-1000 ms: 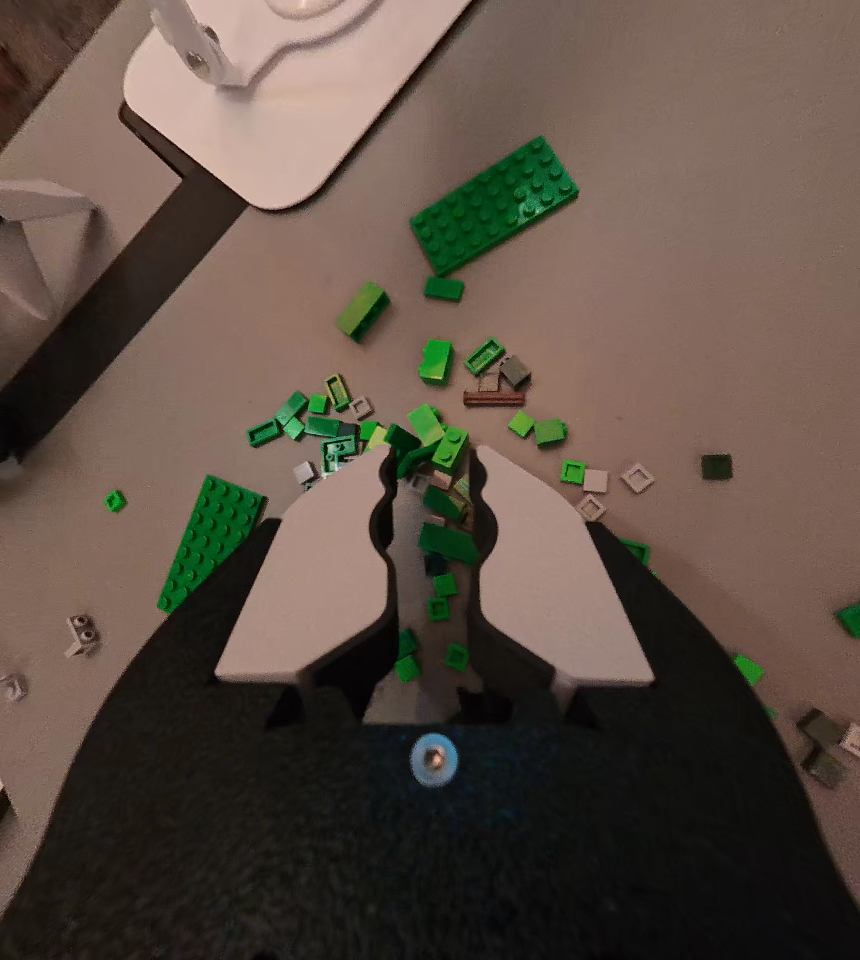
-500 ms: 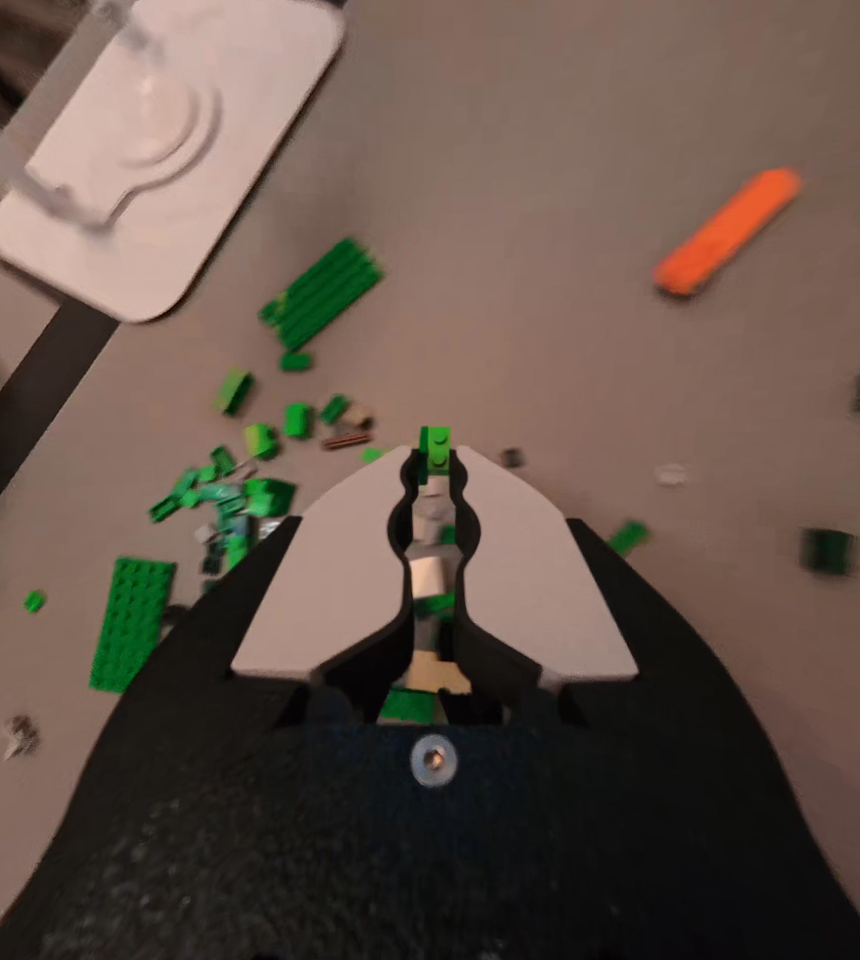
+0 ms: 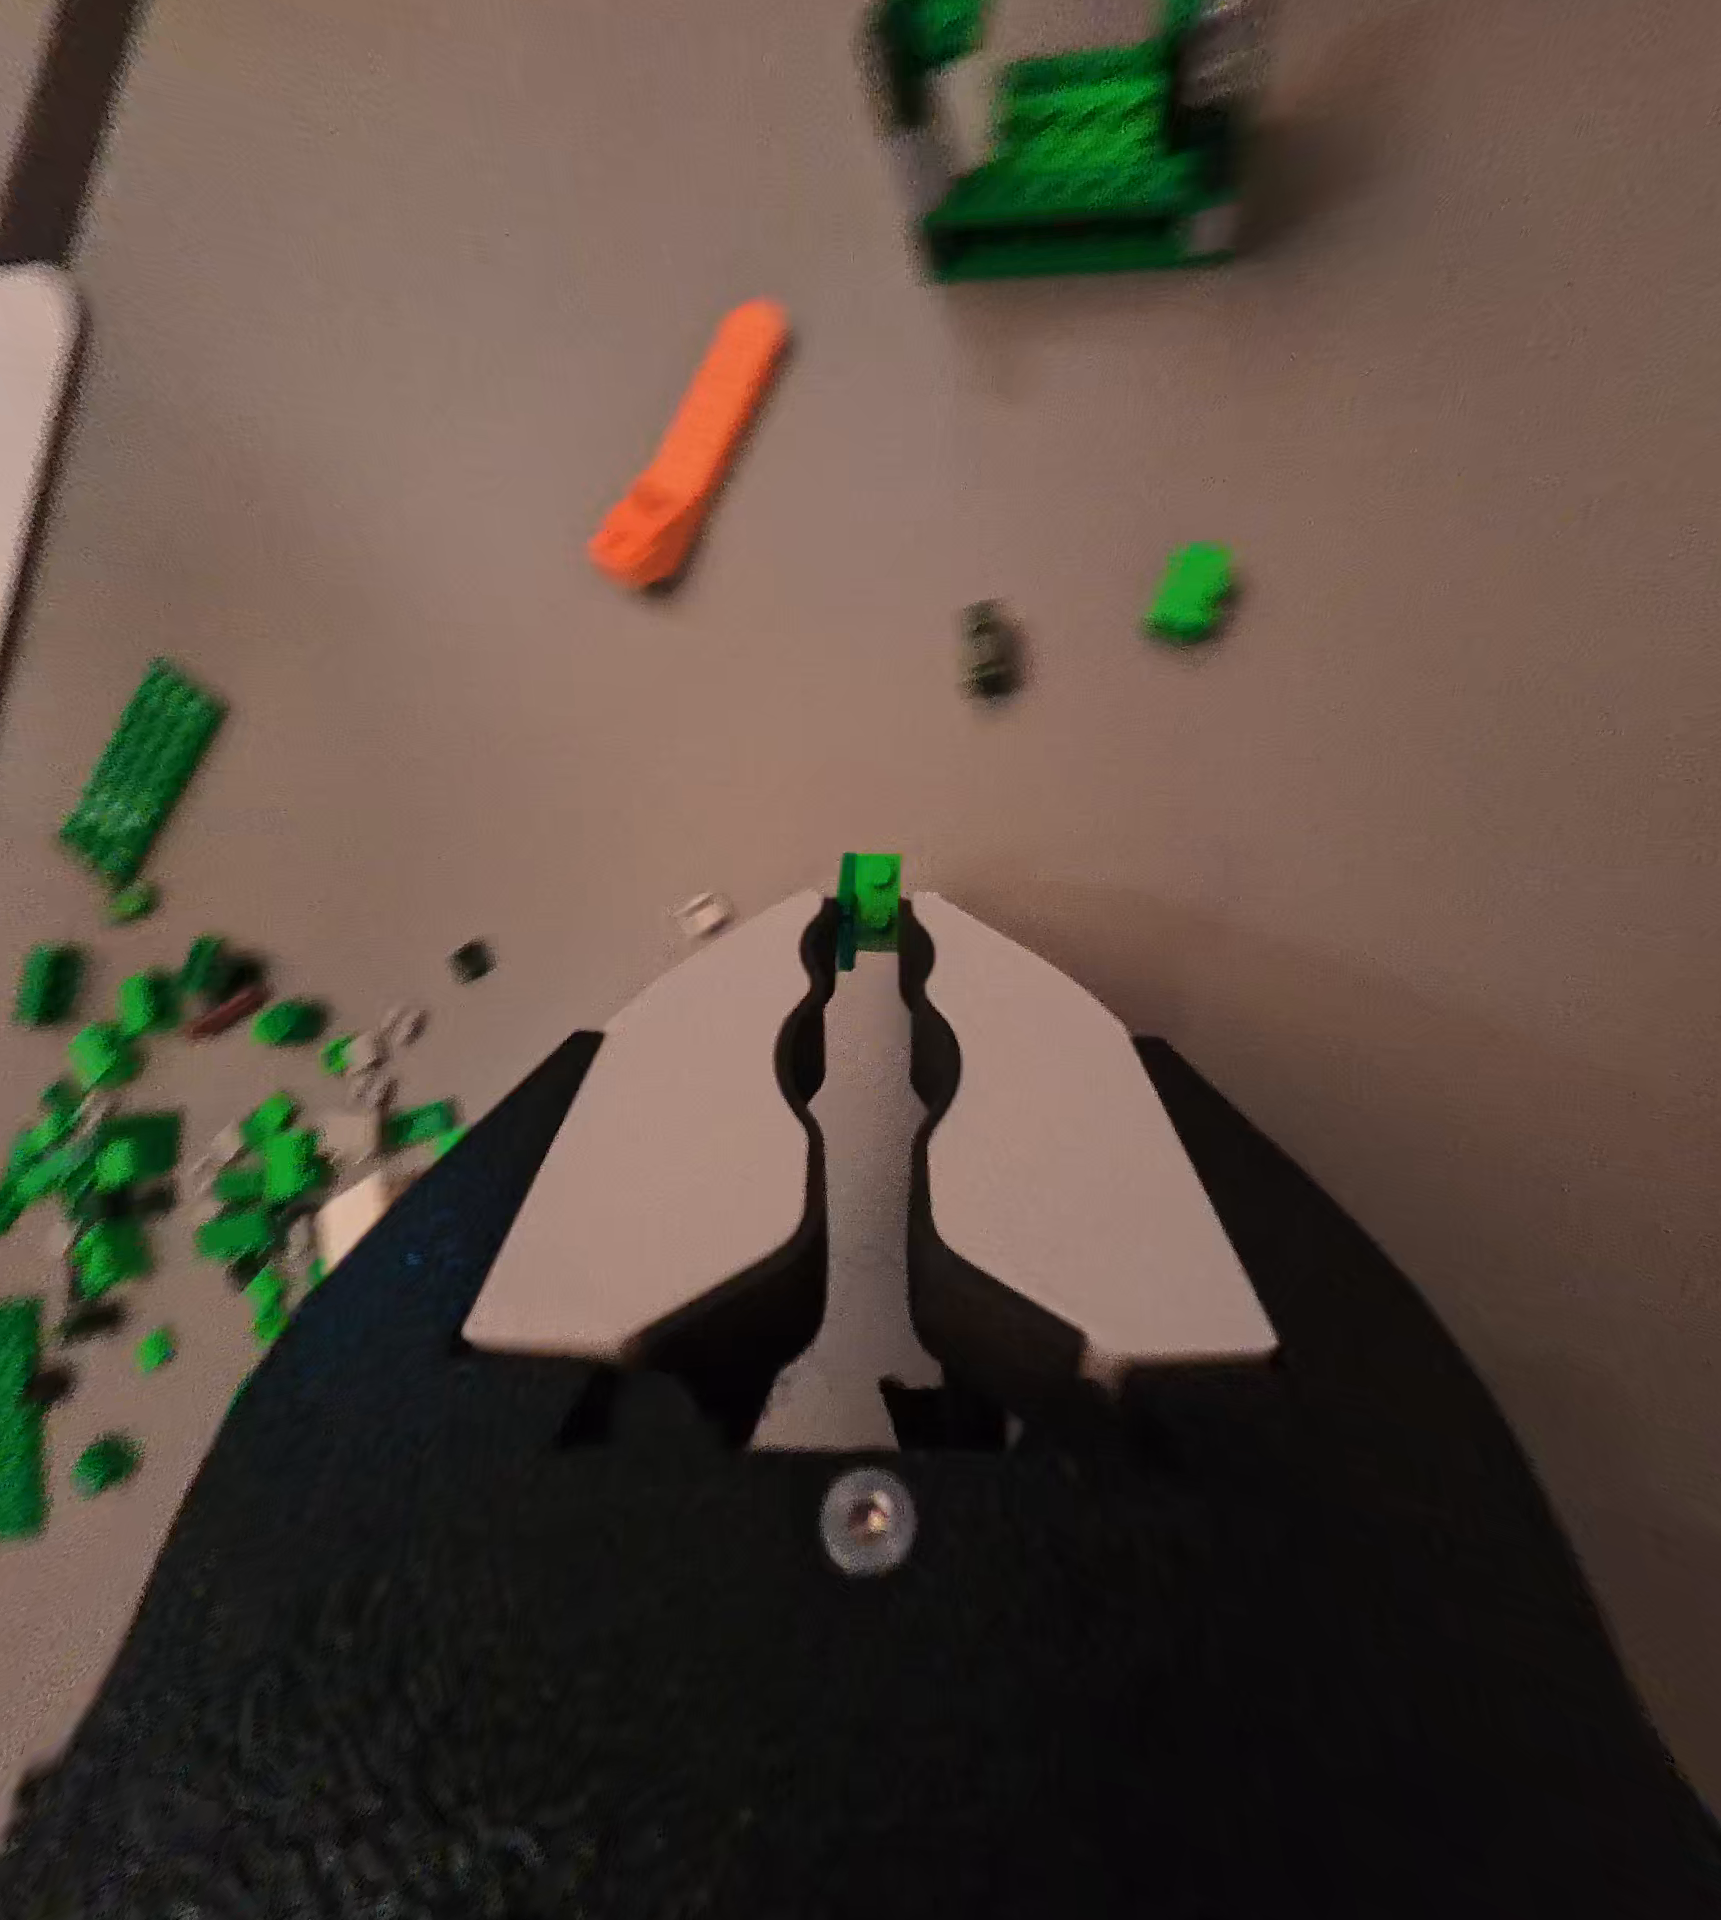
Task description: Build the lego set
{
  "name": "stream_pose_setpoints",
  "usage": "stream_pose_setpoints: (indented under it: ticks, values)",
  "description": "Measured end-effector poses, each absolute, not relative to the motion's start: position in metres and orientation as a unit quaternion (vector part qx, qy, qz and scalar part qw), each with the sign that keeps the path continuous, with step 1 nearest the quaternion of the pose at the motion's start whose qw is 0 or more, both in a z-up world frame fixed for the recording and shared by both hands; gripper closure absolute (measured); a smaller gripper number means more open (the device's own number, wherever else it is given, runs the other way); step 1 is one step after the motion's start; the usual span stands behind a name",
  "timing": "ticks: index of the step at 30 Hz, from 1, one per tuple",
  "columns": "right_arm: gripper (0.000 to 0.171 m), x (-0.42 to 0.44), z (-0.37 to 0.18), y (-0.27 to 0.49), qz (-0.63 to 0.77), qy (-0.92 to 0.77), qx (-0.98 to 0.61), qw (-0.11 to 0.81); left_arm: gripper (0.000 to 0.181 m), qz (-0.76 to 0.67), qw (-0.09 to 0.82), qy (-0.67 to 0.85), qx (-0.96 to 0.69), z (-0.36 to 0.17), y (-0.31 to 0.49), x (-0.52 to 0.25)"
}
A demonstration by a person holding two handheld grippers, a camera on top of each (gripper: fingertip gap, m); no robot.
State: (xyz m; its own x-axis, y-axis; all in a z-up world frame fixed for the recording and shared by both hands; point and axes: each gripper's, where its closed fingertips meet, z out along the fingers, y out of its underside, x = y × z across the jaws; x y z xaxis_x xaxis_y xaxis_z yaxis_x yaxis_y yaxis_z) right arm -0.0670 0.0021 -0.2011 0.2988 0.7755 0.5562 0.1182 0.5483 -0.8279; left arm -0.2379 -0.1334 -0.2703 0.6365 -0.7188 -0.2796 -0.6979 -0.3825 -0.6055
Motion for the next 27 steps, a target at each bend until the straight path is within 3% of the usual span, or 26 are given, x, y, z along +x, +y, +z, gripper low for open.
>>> stream_pose_setpoints:
  ticks: [1, 9, 16, 27]
  values:
    - [0.169, -0.067, -0.201, 0.002, 0.235, -0.544, -0.411, 0.693, 0.171, 0.015, 0.362, 0.4, -0.842, -0.27, -0.123, -0.254]
    - [0.168, -0.067, -0.203, 0.002, 0.221, -0.549, -0.408, 0.695, 0.154, 0.025, 0.347, 0.322, -0.88, -0.291, -0.107, -0.296]
    - [0.169, -0.067, -0.205, 0.002, 0.222, -0.552, -0.408, 0.692, 0.169, 0.036, 0.386, 0.346, -0.854, -0.281, -0.112, -0.291]
    - [0.169, -0.066, -0.206, 0.003, 0.22, -0.553, -0.409, 0.691, 0.174, -0.002, 0.354, 0.37, -0.859, -0.289, -0.112, -0.277]
